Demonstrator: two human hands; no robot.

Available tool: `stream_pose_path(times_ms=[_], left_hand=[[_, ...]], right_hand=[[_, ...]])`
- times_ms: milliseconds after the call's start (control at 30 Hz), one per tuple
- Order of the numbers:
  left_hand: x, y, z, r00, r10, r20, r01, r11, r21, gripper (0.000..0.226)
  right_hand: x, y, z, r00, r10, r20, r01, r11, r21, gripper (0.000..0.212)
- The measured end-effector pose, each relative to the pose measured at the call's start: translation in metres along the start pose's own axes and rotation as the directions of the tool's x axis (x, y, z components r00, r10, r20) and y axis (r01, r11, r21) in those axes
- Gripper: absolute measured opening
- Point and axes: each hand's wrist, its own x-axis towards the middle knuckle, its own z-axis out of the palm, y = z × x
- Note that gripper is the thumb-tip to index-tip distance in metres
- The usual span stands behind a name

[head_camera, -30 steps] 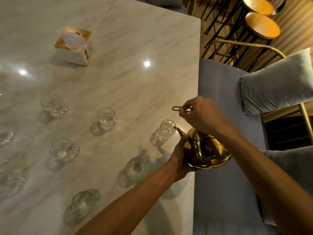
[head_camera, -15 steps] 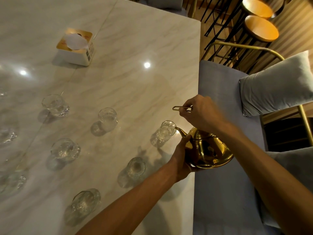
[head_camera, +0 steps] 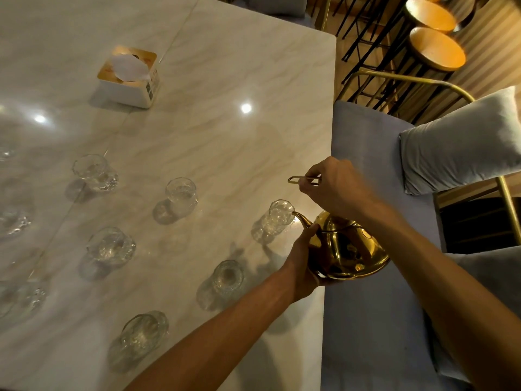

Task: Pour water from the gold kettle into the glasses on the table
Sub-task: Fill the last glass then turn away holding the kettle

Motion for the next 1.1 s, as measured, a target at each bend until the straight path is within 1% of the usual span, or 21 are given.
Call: stream_pose_path(times_ms=[167,367,500,667,767,867,967,1000,1033,1100], left_hand=[[0.001,0.0,-0.002,1.0,-0.005,0.014,0.005,1.0,-0.01,0.053],[0.003,0.001,-0.004,1.0,0.006,0.013,-0.006,1.0,-0.007,0.056],[0.005,0.002,-0.005,1.0,0.01,-0.006,-0.01,1.0,0.011,0.056],[0.007,0.003,-0.007,0.999,0.003,-0.041,0.0,0.997,0.08,0.051],[0.008,0.0,-0.01,0.998,0.024,-0.059,-0.016,0.993,0.12,0.052],[0.009,-0.006,-0.014,0.995,0.062,-0.078,-0.049,0.986,0.159,0.059],[0.01,-0.011,-0.018,0.992,0.09,-0.086,-0.069,0.972,0.226,0.052],[0.011,-0.011,-0.019,0.991,0.1,-0.085,-0.076,0.965,0.25,0.054],[0.012,-0.012,-0.021,0.99,0.115,-0.086,-0.087,0.957,0.275,0.063],[0.013,-0.014,-0.023,0.986,0.139,-0.09,-0.105,0.946,0.306,0.089]], right_hand=[[0.003,0.001,0.003,1.0,0.003,0.015,-0.003,1.0,-0.002,0.032],[0.006,-0.001,0.005,0.999,0.002,0.035,-0.002,1.0,0.004,0.032],[0.006,0.0,0.003,1.0,0.002,0.021,-0.002,1.0,-0.001,0.033],[-0.002,0.005,0.004,1.0,0.002,-0.019,-0.002,1.0,0.02,0.032],[-0.012,0.009,0.007,0.998,0.031,-0.058,-0.027,0.998,0.06,0.032],[-0.025,0.014,0.01,0.994,0.073,-0.079,-0.063,0.991,0.121,0.034],[-0.04,0.018,0.014,0.988,0.113,-0.109,-0.09,0.975,0.202,0.033],[-0.045,0.019,0.015,0.985,0.122,-0.123,-0.091,0.968,0.232,0.033],[-0.049,0.02,0.017,0.982,0.131,-0.136,-0.092,0.962,0.258,0.032],[-0.059,0.021,0.018,0.975,0.16,-0.157,-0.106,0.947,0.304,0.03]])
